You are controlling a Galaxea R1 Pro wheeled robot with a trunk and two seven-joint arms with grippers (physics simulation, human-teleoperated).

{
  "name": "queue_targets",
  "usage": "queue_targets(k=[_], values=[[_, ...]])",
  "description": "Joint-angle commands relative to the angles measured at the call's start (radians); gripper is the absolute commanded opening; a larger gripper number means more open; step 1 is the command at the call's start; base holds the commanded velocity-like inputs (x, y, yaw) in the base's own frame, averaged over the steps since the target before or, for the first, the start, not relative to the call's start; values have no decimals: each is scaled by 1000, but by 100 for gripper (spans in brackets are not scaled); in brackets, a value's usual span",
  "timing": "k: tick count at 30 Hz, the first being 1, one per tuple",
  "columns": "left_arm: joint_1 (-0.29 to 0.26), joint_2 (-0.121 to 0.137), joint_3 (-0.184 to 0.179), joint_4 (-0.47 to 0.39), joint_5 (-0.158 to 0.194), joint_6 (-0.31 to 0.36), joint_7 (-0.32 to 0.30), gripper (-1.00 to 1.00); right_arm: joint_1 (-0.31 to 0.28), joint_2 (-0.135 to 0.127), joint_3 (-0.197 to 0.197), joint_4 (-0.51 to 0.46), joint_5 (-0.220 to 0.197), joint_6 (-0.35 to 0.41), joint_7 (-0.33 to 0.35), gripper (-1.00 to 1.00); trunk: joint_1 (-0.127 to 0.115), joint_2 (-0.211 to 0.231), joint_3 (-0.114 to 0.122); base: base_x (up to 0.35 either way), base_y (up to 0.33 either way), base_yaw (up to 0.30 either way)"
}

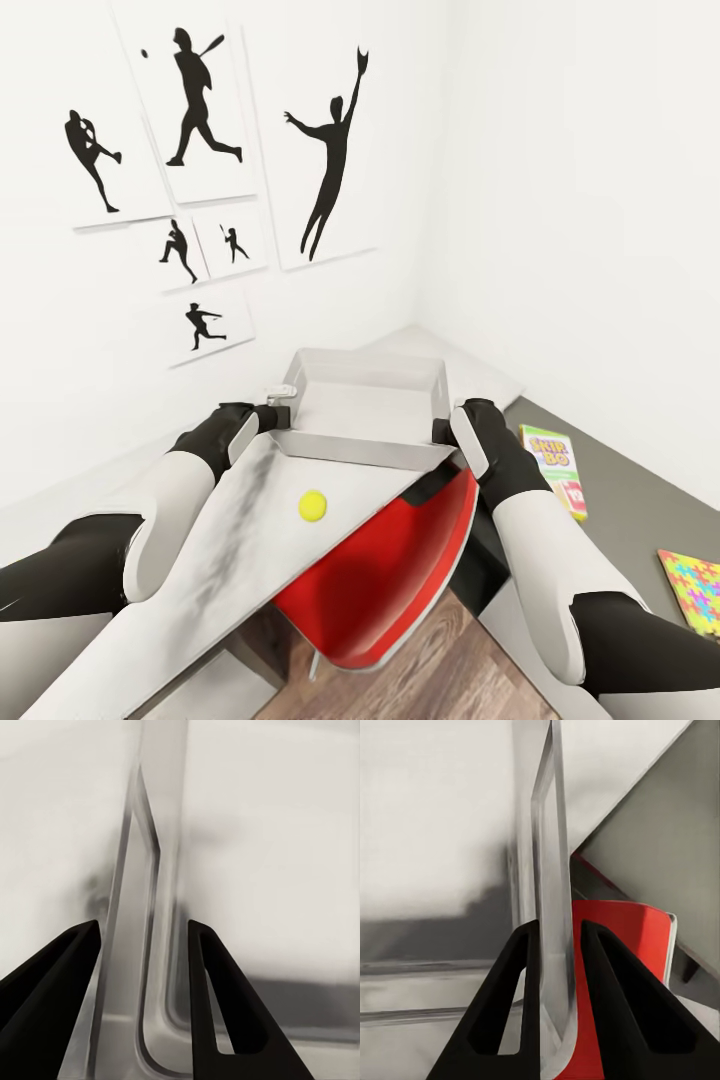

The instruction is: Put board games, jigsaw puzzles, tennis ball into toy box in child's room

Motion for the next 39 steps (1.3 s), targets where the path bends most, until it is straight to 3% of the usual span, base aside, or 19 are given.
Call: queue_targets(k=[1,39], values=[[-1,-1,3,-2,11,6,-4,-100,-1,1,-1,-1,-38,-6,-4,-100,0,-2,-2,-77,0,0],[1,-1,3,-2,11,6,-4,-100,0,8,1,1,-30,-6,-3,-100,0,-2,-2,-15,28,0]])
